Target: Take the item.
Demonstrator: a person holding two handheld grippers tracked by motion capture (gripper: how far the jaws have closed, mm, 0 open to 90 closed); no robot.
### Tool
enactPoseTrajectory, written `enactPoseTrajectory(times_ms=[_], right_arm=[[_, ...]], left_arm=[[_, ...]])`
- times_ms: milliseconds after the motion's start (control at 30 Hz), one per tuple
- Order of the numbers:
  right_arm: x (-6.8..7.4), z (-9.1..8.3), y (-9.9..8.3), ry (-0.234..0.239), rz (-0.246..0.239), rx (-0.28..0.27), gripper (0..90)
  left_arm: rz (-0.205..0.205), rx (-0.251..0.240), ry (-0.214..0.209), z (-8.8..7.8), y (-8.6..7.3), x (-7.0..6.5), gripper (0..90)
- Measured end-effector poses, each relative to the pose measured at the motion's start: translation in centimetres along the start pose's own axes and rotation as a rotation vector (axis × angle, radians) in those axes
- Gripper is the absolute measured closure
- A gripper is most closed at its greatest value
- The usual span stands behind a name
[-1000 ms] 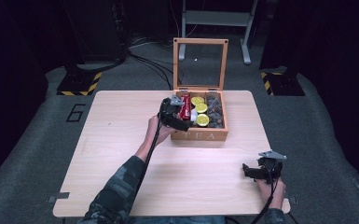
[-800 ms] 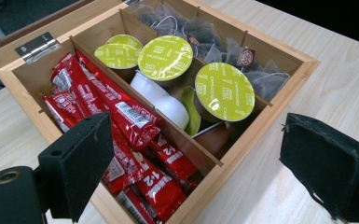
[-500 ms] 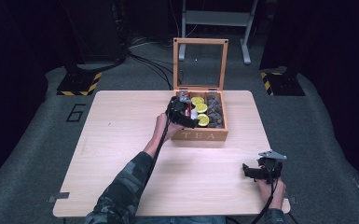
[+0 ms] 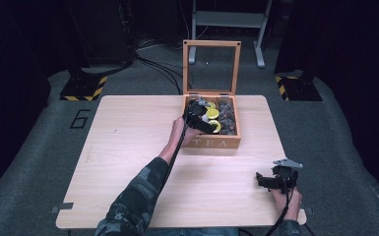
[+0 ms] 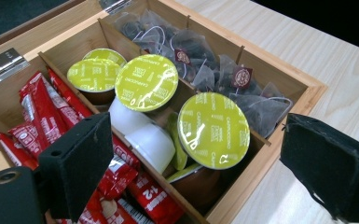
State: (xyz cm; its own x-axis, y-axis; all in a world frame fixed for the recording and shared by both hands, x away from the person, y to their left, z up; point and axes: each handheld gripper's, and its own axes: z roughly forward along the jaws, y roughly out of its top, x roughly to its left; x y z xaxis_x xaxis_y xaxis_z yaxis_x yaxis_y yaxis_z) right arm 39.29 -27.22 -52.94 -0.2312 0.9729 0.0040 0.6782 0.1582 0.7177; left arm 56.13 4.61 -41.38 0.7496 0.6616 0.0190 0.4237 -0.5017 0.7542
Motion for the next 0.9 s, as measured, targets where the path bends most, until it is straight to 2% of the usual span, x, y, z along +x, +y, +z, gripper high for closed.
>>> enactPoseTrajectory(times_ms=[133,267,667,900], right_arm=[[0.0,0.0,0.0,0.0,0.003,0.001,0.4],[0.0,0.0,0.0,0.001,0.002,-0.001,0.7],[0.0,0.0,0.0,0.001,0.005,-0.005,1.3],[0.0,0.0,0.0,0.0,0.005,-0.005,1.4]], left_arm=[[-0.004,-0.003,-0.001,0.4,0.6,-0.3,9.8],[0.02,0.002,0.012,0.8,0.9,-0.7,10.8],[0.047,0.059,0.032,2.8,0.7,-1.3,14.8],[0.048,0.077,0.037,3.4,0.6,-1.6,17.3]])
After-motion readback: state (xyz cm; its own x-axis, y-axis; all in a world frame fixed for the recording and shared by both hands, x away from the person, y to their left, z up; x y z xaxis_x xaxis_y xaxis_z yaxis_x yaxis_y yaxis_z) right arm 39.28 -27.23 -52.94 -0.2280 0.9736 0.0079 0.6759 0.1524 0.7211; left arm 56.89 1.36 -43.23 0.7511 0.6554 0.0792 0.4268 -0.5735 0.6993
